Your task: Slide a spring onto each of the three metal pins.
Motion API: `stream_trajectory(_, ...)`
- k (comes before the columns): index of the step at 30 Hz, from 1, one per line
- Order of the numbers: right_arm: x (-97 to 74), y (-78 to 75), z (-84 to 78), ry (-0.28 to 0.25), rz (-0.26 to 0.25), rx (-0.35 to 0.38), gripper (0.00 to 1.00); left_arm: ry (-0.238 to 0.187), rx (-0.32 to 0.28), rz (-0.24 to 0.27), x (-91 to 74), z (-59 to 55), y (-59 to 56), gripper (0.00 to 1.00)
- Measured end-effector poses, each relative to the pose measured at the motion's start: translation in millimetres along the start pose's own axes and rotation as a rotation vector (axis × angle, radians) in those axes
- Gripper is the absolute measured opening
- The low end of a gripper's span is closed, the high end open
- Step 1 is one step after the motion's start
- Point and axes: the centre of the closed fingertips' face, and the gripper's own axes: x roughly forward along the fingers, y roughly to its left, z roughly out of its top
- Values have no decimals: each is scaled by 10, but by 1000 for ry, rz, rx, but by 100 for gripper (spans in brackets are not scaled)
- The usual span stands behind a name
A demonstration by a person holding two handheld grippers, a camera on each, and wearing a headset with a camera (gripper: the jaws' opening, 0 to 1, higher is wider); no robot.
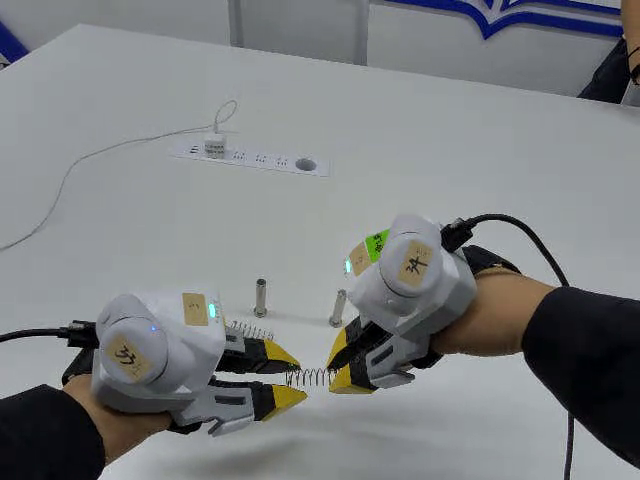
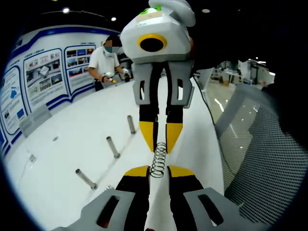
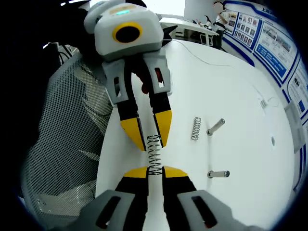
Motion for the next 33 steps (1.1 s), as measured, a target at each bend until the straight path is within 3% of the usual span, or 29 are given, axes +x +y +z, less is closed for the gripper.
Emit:
stream_trajectory(11,3,20,-19,-15,1,10,12,-10,0,-16,-8,10,-22,10)
stream_trajectory(21,15,34,-55,-26,4,30,14,-43,-14,-21,-18,118,-33,10)
stream_trajectory(33,-138,-21,101,-97,-5,56,12,-36,-29,-9,-9,81,8,10)
